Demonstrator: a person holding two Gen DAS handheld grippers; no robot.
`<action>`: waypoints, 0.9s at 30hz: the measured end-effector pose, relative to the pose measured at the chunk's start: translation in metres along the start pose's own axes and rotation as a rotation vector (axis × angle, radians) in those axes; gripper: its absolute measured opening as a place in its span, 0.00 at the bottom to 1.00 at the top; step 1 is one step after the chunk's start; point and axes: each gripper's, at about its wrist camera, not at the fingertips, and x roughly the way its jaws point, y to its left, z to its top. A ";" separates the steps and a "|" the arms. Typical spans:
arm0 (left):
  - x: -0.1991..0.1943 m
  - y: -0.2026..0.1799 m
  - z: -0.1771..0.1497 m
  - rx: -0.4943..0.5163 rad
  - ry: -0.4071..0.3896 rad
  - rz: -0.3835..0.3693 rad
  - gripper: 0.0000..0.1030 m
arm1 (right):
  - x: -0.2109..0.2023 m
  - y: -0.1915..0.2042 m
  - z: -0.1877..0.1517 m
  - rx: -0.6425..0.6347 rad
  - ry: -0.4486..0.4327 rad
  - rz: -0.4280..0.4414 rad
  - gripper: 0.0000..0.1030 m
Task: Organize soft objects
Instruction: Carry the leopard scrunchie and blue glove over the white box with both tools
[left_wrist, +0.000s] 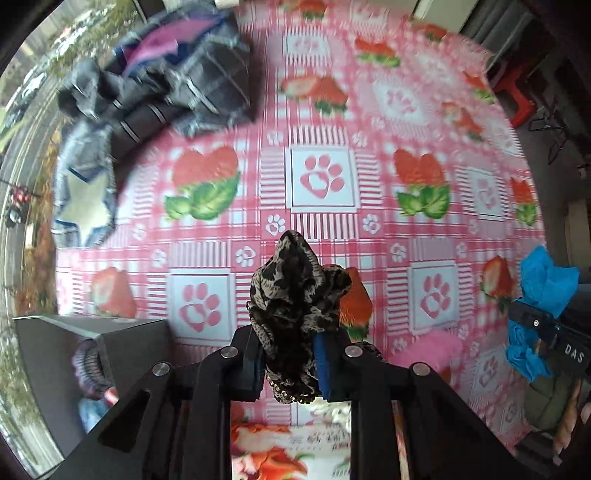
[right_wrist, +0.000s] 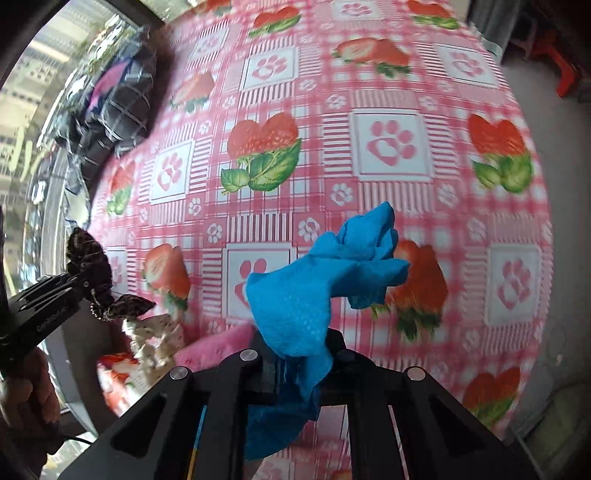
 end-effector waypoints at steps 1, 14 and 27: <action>-0.010 0.004 -0.006 0.006 -0.011 -0.003 0.23 | -0.009 -0.001 -0.006 0.012 -0.002 0.007 0.11; -0.069 -0.017 -0.102 0.150 -0.031 -0.067 0.23 | -0.086 0.026 -0.086 0.084 -0.103 0.025 0.11; -0.111 0.008 -0.164 0.203 -0.081 -0.075 0.24 | -0.105 0.112 -0.153 0.006 -0.131 0.039 0.11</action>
